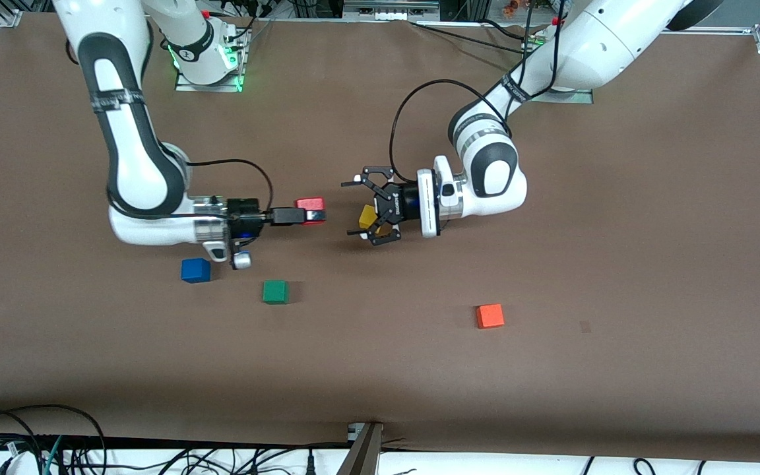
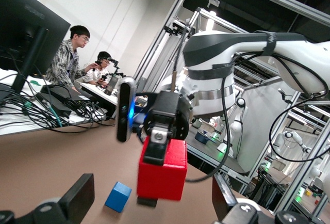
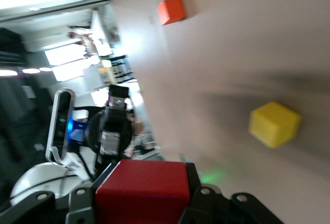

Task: Pass red block to right arm, stack on blue
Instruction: 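Carry the red cube onto the blue cube while the left gripper withdraws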

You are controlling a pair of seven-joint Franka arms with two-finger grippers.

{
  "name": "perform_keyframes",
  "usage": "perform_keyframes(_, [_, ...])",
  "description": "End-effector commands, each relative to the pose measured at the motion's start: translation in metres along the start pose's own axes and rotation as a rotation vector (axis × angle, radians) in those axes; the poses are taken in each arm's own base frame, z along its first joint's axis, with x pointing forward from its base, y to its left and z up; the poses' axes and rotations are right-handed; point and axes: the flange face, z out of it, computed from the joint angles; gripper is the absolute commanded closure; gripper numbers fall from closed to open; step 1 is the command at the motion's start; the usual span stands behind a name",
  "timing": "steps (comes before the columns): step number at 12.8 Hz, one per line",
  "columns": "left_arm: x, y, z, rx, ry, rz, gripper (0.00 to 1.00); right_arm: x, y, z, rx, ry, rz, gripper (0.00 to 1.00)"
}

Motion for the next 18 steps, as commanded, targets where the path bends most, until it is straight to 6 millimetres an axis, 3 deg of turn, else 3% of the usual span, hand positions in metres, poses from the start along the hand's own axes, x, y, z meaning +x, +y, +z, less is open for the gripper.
perform_keyframes(1, [0.021,-0.003,-0.016,0.001,0.000,-0.041,0.00,0.006,-0.011,-0.036,-0.208,-0.002,-0.067,1.00])
perform_keyframes(4, [0.041,-0.024,-0.048,-0.048,-0.076,-0.036,0.00,0.020,-0.009,-0.083,-0.585,0.032,-0.187,1.00])
perform_keyframes(8, [0.073,-0.056,-0.118,-0.134,-0.232,-0.072,0.00,0.039,0.011,-0.111,-0.995,0.098,-0.325,1.00])
perform_keyframes(12, [0.120,-0.060,-0.192,-0.123,-0.534,-0.109,0.00,0.047,0.063,-0.123,-1.085,0.232,-0.357,1.00])
perform_keyframes(14, [0.128,-0.065,-0.232,-0.121,-0.723,-0.163,0.00,0.047,0.089,-0.122,-1.111,0.284,-0.372,1.00])
perform_keyframes(18, [0.163,-0.060,-0.267,0.003,-1.039,-0.325,0.00,0.044,0.109,-0.123,-1.124,0.296,-0.347,1.00])
